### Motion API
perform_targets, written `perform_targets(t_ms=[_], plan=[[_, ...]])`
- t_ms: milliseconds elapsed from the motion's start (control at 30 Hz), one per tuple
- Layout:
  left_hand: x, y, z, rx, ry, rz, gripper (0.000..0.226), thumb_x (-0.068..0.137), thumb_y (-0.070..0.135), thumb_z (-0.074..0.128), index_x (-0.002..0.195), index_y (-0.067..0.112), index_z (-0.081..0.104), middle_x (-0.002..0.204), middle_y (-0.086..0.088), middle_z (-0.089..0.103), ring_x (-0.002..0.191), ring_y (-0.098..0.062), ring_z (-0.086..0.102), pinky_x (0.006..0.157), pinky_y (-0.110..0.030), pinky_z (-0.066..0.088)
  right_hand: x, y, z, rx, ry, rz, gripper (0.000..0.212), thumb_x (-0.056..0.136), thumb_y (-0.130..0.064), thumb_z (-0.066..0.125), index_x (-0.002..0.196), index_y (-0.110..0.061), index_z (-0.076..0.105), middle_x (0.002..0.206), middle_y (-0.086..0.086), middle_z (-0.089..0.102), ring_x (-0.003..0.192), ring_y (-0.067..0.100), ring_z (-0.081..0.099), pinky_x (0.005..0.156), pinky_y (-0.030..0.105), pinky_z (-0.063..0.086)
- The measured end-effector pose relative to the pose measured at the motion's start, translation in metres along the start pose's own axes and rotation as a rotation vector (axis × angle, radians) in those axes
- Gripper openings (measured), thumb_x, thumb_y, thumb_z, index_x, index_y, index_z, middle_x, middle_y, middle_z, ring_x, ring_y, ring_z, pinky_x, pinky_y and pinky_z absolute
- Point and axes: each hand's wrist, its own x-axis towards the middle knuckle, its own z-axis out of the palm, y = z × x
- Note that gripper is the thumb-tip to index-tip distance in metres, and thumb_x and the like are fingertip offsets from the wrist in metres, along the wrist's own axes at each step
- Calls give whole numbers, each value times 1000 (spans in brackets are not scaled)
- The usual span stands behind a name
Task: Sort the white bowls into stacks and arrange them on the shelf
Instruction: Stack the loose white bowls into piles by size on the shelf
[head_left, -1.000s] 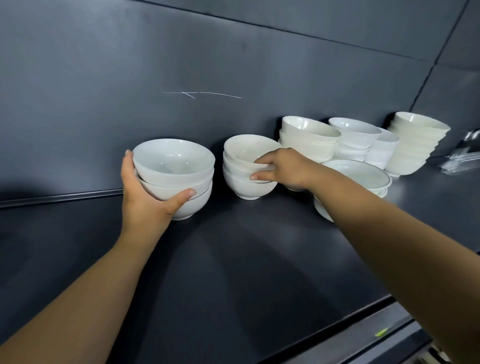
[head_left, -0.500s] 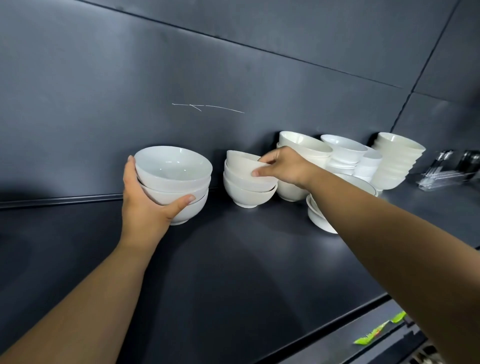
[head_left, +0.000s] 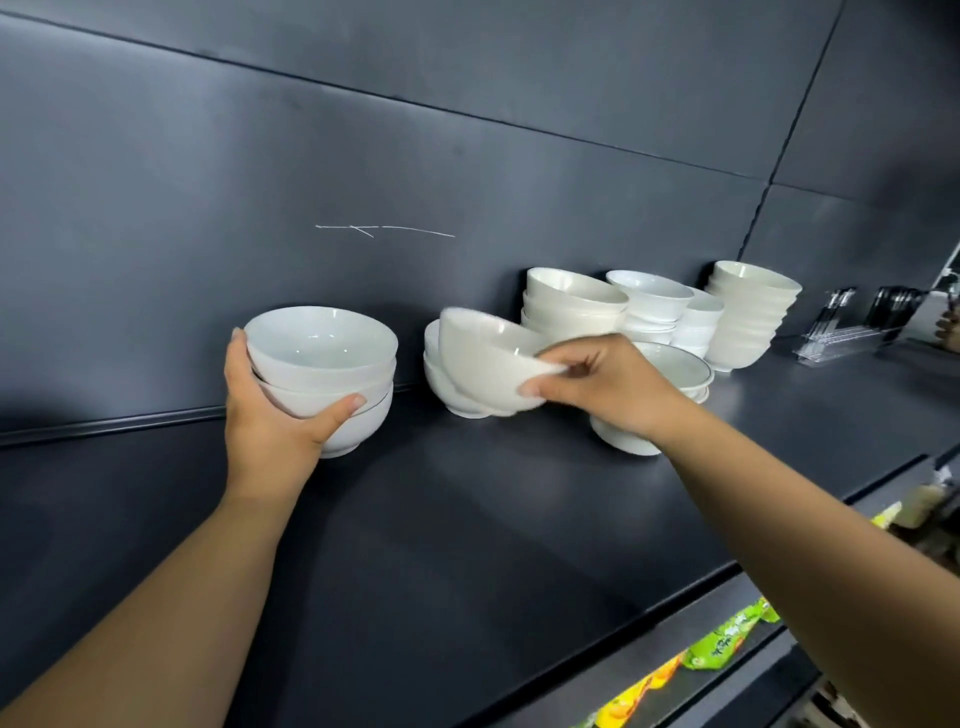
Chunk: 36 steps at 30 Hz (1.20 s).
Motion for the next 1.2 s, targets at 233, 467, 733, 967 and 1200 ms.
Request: perform_targets(t_ms=[233,467,733,967,1200], plan=[[0,0,-1,5,-40,16,113,62,19,84,146,17,8,148,4,25,134,-11,28,105,-21,26,-37,8,21,-30,-83,36,9,72,-12,75,71,-20,71,62,-9,65,62,-6,47,62,12,39],[-11,1,-9,34,-65,-30,111,71,28,78,147,18,-2,155,0,10,142,-15,16,116,-38,19,-56,9,41,-99,-144,62,8,73,-13,76,80,-14,73,82,-3,69,77,-3,52,79,21,45],[-50,55,-18,102,5,318,70,85,41,51,140,6,28,139,2,30,130,-11,26,113,-33,22,-61,6,54,-13,-149,-37,18,72,-5,75,87,-15,71,98,-6,64,94,1,57,88,15,39],[-93,66,1,342,-532,111,94,70,44,75,144,23,20,149,7,17,133,-3,19,108,-21,19,-29,53,28,575,52,326,4,86,-14,61,89,-17,60,91,-7,59,97,6,51,101,31,40],[-95,64,12,183,-380,-270,107,62,40,81,146,23,17,128,14,45,116,-6,46,99,-25,36,16,74,34,549,-111,417,29,87,-22,61,113,-13,53,103,-9,50,98,5,43,100,25,34]])
